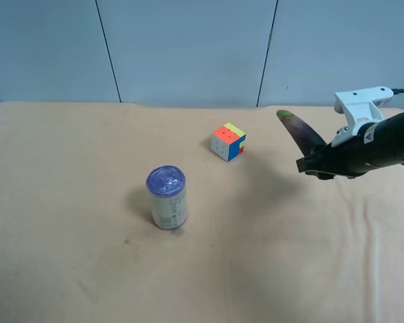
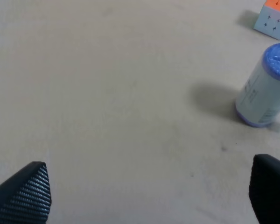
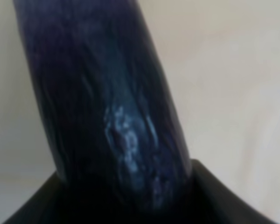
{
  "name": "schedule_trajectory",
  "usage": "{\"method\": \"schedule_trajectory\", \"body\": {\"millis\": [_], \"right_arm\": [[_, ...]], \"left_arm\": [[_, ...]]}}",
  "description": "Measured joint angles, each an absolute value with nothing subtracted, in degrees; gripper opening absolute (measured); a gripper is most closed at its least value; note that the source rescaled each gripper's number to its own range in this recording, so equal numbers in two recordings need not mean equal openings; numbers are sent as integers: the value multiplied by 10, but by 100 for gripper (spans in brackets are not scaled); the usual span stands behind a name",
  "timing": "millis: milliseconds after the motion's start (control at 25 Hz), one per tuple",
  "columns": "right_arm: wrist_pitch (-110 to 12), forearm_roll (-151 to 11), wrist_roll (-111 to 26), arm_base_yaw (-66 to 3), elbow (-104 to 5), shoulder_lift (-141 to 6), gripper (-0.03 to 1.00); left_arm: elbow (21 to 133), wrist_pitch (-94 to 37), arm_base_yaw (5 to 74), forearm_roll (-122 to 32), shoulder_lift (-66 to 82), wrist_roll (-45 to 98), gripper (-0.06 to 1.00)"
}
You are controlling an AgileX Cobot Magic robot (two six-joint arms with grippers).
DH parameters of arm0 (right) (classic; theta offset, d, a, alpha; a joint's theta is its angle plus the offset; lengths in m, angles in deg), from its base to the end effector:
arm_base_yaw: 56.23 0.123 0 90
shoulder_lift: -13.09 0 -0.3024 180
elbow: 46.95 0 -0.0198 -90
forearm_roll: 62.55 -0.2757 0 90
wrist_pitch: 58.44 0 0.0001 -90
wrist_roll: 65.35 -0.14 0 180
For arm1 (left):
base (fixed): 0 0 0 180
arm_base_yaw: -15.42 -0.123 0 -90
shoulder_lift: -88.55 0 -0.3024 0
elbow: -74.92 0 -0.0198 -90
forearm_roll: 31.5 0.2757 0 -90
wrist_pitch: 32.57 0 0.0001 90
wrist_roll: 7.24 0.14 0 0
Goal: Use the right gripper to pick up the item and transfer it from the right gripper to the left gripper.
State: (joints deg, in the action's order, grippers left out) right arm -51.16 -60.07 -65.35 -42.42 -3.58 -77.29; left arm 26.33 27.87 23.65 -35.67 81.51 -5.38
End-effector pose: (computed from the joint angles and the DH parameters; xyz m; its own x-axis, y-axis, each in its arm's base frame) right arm 0.2943 0.0715 0.1401 -0.7441 -0.2271 -0.6282 -0.2675 0.9630 -0.0313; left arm 0.0401 -0.0148 0.2707 -0.4346 0.0593 -0.8987 0.1976 0.9798 -0.0309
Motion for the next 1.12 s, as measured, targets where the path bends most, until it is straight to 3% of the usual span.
{"method": "schedule_trajectory", "body": {"millis": [600,1120], "right_arm": [[-765,-557,-650,-260,-35,-736,0],[-837,-556,-650,-254,-35,-736,0]], "left_arm": [[263,279,237,-357,815,-54,74],[263,279,237,-357,815,-54,74]]}}
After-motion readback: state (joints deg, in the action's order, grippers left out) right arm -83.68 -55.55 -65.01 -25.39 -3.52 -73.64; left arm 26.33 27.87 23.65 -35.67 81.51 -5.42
